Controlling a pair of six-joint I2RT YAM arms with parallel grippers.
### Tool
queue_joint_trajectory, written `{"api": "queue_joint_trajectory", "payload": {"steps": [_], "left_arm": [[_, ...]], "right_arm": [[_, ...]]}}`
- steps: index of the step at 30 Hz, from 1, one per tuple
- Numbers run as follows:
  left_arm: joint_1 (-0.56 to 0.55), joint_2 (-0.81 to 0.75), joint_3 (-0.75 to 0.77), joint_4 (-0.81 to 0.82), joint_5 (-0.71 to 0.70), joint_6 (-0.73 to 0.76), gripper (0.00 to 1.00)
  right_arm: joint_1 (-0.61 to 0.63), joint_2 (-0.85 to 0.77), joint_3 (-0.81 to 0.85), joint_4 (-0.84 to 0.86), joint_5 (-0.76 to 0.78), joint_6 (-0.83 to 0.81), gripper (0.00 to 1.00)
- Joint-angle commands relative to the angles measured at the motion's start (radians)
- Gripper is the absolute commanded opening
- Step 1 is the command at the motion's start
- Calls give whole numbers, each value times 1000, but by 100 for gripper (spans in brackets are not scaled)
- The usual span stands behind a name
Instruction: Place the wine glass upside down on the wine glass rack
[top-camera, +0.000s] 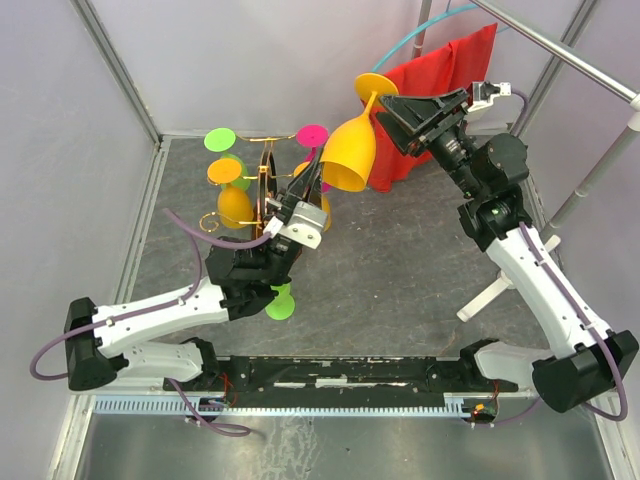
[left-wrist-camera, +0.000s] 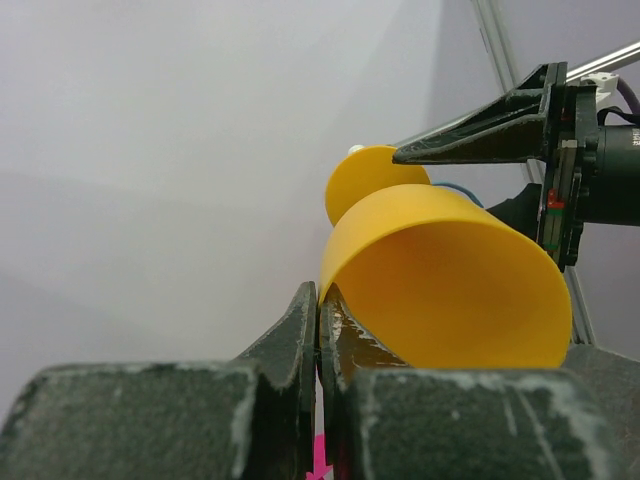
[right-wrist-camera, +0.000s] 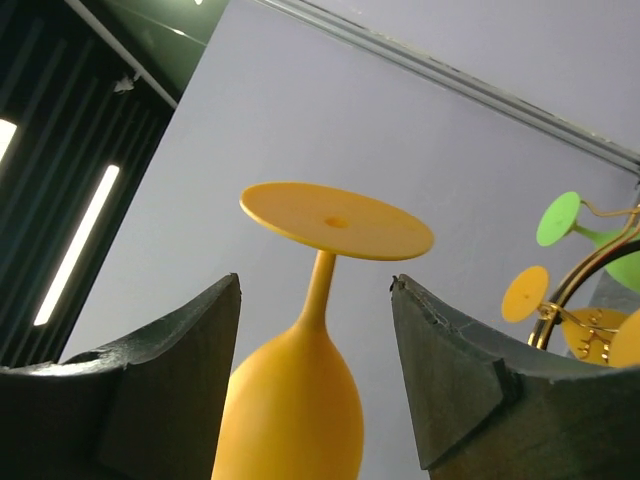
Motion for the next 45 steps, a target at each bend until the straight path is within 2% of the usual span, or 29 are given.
{"api": "queue_joint_trajectory", "payload": {"steps": [1, 9, 17, 24, 30, 33, 38, 45], "left_arm": [[-2, 14, 4, 93, 1, -28, 3], [-3, 54, 24, 137, 1, -31, 3], [-3, 98, 48, 176, -35, -17, 3], [-2, 114, 53, 147, -26, -31, 3], [-4, 86, 10, 82, -21, -122, 5], [-4, 71, -17, 68, -26, -158, 5], [-4, 62, -30, 57, -31, -171, 3], [-4, 73, -25, 46, -9, -197, 3]], "right_arm": [[16, 15, 18, 123, -48, 31, 68], [48, 38, 20, 171, -52, 33, 60], [54, 28, 19, 157, -52, -6, 31], [54, 27, 43, 118, -45, -66, 15], [53, 38, 105, 41, -29, -184, 5], [53, 45, 134, 3, -17, -230, 4], [54, 52, 158, -39, -19, -248, 15], [54, 55, 157, -47, -22, -256, 20]]}}
